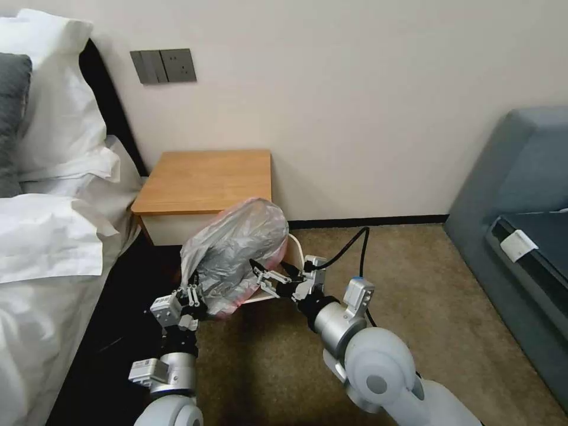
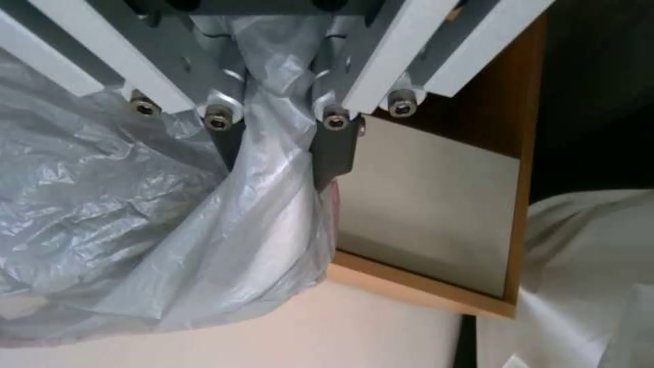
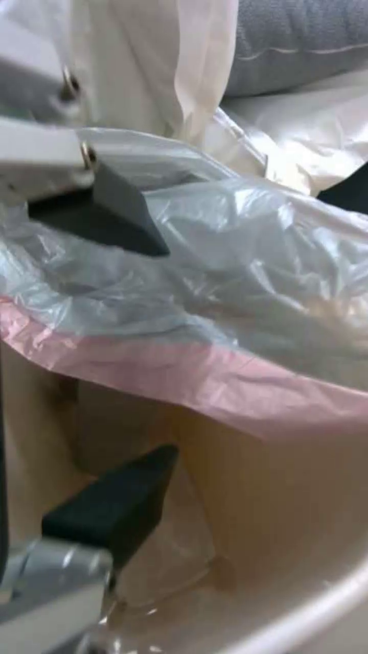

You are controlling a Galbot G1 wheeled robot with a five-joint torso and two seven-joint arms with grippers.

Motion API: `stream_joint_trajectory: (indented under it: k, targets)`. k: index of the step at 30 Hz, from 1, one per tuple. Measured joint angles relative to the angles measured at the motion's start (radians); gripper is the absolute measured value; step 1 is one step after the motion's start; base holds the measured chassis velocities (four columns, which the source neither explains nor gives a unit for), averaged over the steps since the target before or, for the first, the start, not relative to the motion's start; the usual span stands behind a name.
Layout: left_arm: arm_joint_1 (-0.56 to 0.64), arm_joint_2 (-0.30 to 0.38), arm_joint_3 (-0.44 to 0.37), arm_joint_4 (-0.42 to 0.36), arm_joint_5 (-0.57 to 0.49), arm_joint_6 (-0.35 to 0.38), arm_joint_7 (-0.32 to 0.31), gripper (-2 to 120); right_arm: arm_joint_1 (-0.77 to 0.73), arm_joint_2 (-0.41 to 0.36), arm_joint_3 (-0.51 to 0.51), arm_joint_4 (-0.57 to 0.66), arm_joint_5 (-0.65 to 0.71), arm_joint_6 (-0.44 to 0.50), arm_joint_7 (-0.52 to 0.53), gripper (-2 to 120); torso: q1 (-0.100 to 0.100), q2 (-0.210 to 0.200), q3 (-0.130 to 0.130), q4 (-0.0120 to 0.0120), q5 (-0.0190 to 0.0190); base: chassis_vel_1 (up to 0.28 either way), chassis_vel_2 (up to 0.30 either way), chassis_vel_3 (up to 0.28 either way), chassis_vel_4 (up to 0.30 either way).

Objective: Pick up the garbage bag from the table and place it over the trash can.

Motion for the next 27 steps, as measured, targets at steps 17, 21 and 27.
stream_joint_trajectory:
  k: [17, 21, 27]
  targets:
    - [-0.005, -0.002, 0.000, 0.000, 0.003, 0.001, 0.000, 7, 0.005, 0.002, -0.006, -0.004, -0.034, 0.009, -0.027, 11, 0.000, 0.000, 0.000, 0.0000, 0.0000, 0.000, 0.000, 0.000, 0.000]
    - [-0.005, -0.004, 0.000, 0.001, 0.003, 0.001, 0.000, 7, -0.001, 0.001, -0.005, -0.004, -0.042, 0.011, -0.033, 0, 0.000, 0.000, 0.000, 0.0000, 0.0000, 0.000, 0.000, 0.000, 0.000]
    - [-0.008, -0.004, -0.004, 0.003, -0.001, 0.002, -0.002, 7, -0.029, -0.001, -0.004, 0.022, -0.050, 0.017, -0.039, 0, 0.000, 0.000, 0.000, 0.0000, 0.0000, 0.000, 0.000, 0.000, 0.000]
